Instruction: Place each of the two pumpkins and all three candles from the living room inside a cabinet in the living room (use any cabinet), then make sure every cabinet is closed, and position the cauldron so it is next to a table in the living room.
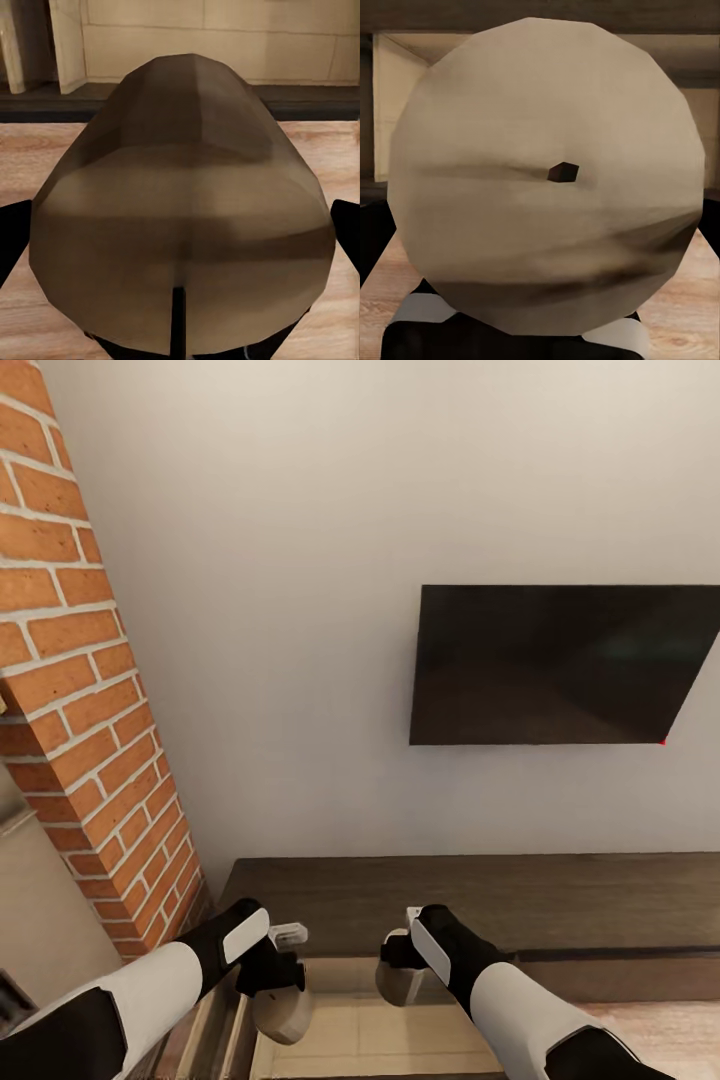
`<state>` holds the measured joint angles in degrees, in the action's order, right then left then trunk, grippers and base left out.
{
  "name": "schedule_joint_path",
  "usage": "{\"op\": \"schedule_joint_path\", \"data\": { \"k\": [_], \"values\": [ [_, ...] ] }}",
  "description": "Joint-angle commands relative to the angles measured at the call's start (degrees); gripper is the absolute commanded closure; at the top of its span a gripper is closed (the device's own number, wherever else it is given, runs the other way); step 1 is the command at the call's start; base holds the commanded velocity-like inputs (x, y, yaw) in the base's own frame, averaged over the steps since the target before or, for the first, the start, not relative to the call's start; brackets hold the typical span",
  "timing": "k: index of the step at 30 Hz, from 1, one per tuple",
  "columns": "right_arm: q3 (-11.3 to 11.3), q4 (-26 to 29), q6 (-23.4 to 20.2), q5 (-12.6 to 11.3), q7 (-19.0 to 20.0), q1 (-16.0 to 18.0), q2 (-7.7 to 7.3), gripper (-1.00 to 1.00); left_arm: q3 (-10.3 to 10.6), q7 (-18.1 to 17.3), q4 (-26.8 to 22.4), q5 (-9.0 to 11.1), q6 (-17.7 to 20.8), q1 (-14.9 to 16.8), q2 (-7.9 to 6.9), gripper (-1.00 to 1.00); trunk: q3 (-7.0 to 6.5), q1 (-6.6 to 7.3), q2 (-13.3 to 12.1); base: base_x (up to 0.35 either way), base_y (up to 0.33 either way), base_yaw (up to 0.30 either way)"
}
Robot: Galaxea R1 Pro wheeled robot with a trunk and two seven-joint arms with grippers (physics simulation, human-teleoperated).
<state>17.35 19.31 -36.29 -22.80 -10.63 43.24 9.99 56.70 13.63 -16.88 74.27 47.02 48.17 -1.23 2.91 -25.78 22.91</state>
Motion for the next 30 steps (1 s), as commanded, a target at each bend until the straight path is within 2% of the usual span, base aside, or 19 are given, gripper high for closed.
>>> {"op": "schedule_joint_path", "data": {
  "k": [1,5,12,15,17,20,30],
  "values": [
    [0.0,-0.4,0.1,-0.1,0.0,0.0,0.00,1.00,-0.1,0.0,0.0,0.0,-0.2,0.0,0.00,1.00,0.01,0.00,0.0,0.000,0.000,0.265],
    [0.0,-1.6,0.0,-0.1,0.1,0.0,-0.14,1.00,-0.2,0.0,0.0,0.0,-2.2,0.0,-0.04,1.00,0.02,0.00,0.0,0.000,0.000,0.067],
    [0.0,-3.1,0.2,0.0,0.4,0.0,-0.14,1.00,-0.4,-0.1,-0.3,0.2,-2.4,0.0,0.08,1.00,0.02,0.00,0.0,0.000,0.000,0.004],
    [0.0,-3.1,0.2,0.0,0.5,0.0,-0.21,1.00,-0.9,-0.1,-0.3,1.8,-2.2,0.0,0.09,1.00,0.02,0.00,0.0,0.000,0.000,0.000],
    [0.0,-3.1,0.2,0.0,0.5,0.0,-0.23,1.00,-1.1,0.0,-0.3,4.5,-2.2,0.0,0.09,1.00,0.38,-0.44,0.8,0.000,0.000,0.000],
    [0.0,-3.1,0.3,0.1,0.5,0.0,-0.24,1.00,-1.1,0.1,-0.2,6.0,-2.1,0.0,0.05,1.00,0.92,-1.10,2.0,0.000,0.000,0.000],
    [0.1,-3.0,0.7,0.3,0.4,0.0,-0.30,1.00,-1.2,0.3,-0.2,6.3,-2.3,0.1,-0.77,1.00,2.71,-3.29,6.0,0.000,0.000,0.000]
  ]
}}
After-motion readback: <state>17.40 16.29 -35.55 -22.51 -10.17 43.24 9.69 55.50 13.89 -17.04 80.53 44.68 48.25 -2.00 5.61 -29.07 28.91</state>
